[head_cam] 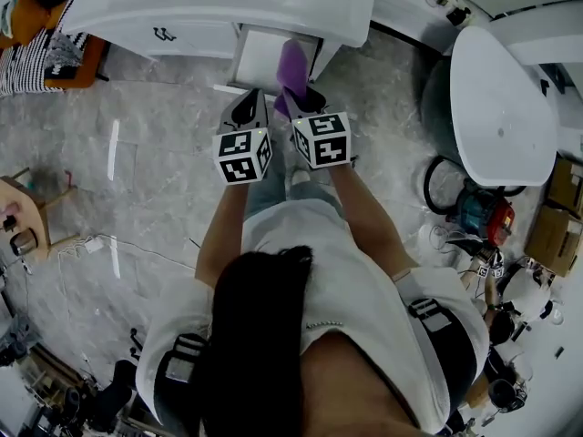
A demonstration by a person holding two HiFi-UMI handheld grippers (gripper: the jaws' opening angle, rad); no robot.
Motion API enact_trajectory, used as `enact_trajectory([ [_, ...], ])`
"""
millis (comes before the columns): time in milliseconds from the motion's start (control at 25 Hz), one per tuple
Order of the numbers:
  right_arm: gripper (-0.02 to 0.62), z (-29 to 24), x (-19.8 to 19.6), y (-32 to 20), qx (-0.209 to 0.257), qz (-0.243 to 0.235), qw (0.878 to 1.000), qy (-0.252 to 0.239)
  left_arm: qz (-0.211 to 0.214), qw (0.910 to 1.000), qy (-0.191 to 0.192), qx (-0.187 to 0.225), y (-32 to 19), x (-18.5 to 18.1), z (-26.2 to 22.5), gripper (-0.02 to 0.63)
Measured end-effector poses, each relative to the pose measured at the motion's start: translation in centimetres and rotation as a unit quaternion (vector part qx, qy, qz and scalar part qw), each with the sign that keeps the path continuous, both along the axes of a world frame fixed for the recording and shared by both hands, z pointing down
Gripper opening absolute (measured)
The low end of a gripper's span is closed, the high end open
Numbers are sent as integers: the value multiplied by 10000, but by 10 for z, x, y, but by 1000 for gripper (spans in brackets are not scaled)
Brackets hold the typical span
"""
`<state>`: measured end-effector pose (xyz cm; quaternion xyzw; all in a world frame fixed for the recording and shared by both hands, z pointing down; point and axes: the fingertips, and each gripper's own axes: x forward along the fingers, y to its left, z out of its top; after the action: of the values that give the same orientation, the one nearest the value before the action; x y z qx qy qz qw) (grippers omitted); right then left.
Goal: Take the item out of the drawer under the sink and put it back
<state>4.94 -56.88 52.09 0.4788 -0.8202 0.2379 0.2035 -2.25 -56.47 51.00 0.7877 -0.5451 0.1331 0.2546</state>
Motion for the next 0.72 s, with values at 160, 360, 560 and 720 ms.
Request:
enact_trajectory([
  [160, 101, 16, -10, -18, -139, 18, 9999, 37, 40, 9999, -2, -152, -17, -4, 20, 3],
  [360, 101, 37, -19, -36, -314, 100, 9994, 52, 167, 9992, 9, -351, -32, -9, 42, 3],
  [560, 101, 63, -22, -57, -451, 55, 9988, 158, 198, 9983, 7, -541, -48, -14, 68, 3],
  [720, 101, 85, -20, -69, -566, 102, 9979, 298, 105, 9985, -17, -532, -64, -17, 86, 3],
])
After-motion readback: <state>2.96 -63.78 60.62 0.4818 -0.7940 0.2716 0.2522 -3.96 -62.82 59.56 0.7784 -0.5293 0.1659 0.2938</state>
